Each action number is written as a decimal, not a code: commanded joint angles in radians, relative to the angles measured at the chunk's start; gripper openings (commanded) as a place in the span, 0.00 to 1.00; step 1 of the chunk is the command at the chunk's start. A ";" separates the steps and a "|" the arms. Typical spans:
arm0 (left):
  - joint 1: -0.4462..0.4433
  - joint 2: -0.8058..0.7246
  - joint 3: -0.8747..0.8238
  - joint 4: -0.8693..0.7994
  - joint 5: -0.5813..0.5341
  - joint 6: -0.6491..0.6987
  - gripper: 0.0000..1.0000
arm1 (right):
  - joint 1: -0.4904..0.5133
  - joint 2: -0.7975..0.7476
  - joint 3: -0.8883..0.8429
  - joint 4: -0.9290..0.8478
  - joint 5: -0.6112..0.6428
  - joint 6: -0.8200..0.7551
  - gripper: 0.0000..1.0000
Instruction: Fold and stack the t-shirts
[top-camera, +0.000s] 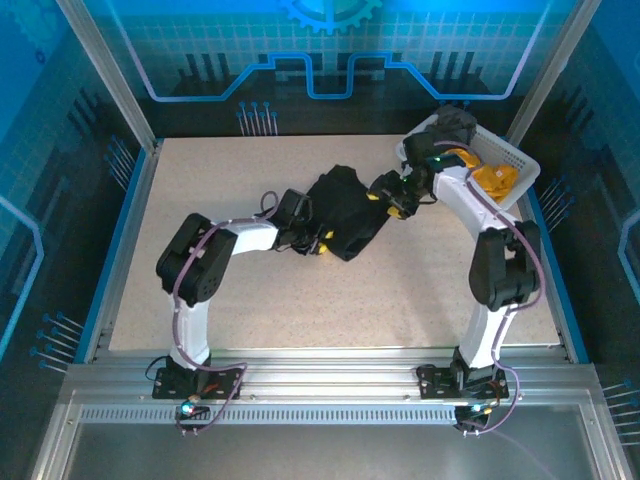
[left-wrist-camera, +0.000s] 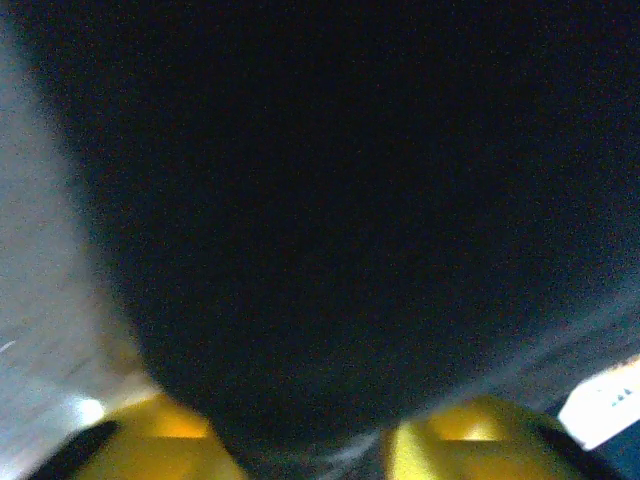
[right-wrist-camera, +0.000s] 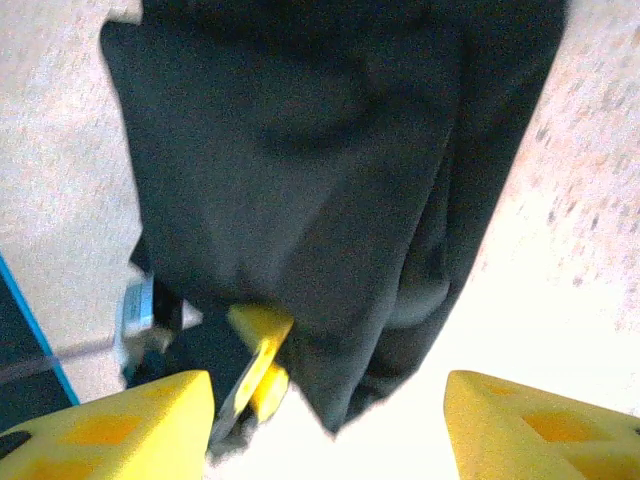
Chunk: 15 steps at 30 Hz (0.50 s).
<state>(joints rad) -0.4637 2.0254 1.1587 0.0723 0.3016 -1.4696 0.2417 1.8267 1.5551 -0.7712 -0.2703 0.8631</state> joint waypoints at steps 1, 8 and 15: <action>-0.013 0.088 0.016 0.204 -0.127 -0.102 0.07 | 0.047 -0.091 -0.093 0.009 -0.012 0.006 0.63; 0.044 0.073 -0.088 0.389 -0.328 -0.308 0.00 | 0.065 -0.270 -0.217 -0.012 0.007 0.027 0.63; 0.263 -0.082 -0.307 0.456 -0.357 -0.321 0.00 | 0.064 -0.325 -0.253 -0.042 0.009 0.019 0.63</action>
<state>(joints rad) -0.3077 2.0155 0.9463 0.5339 0.0628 -1.7569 0.3069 1.5196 1.3235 -0.7818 -0.2653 0.8787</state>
